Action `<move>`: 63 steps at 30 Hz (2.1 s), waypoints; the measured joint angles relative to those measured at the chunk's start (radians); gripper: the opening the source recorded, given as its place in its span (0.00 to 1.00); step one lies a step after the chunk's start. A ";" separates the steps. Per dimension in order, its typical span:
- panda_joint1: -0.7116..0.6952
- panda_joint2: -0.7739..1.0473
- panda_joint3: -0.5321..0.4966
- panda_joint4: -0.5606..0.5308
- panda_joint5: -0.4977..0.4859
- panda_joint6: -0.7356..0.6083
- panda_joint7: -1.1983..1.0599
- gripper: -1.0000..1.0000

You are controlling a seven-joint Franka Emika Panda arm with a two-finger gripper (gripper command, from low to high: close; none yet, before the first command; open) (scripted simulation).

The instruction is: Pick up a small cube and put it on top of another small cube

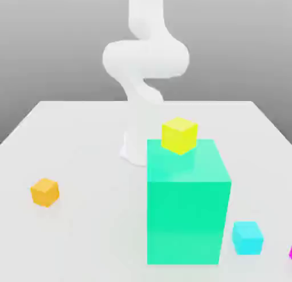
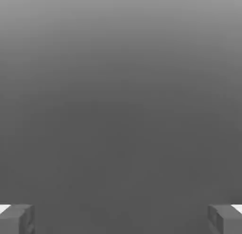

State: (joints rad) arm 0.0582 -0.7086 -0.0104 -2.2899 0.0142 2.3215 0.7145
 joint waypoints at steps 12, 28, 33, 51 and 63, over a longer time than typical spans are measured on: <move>0.233 0.442 0.000 0.049 0.077 0.103 -0.418 0.50; 0.427 1.019 0.118 0.111 -0.033 0.245 -0.822 0.50; 0.478 1.199 0.120 0.139 -0.120 0.319 -0.862 0.50; 0.418 1.099 0.118 0.127 -0.072 0.297 -0.909 0.00; 0.159 0.863 -0.072 -0.006 -0.118 0.338 -1.205 0.00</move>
State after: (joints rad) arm 0.2177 0.1547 -0.0824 -2.2956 -0.1042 2.6596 -0.4902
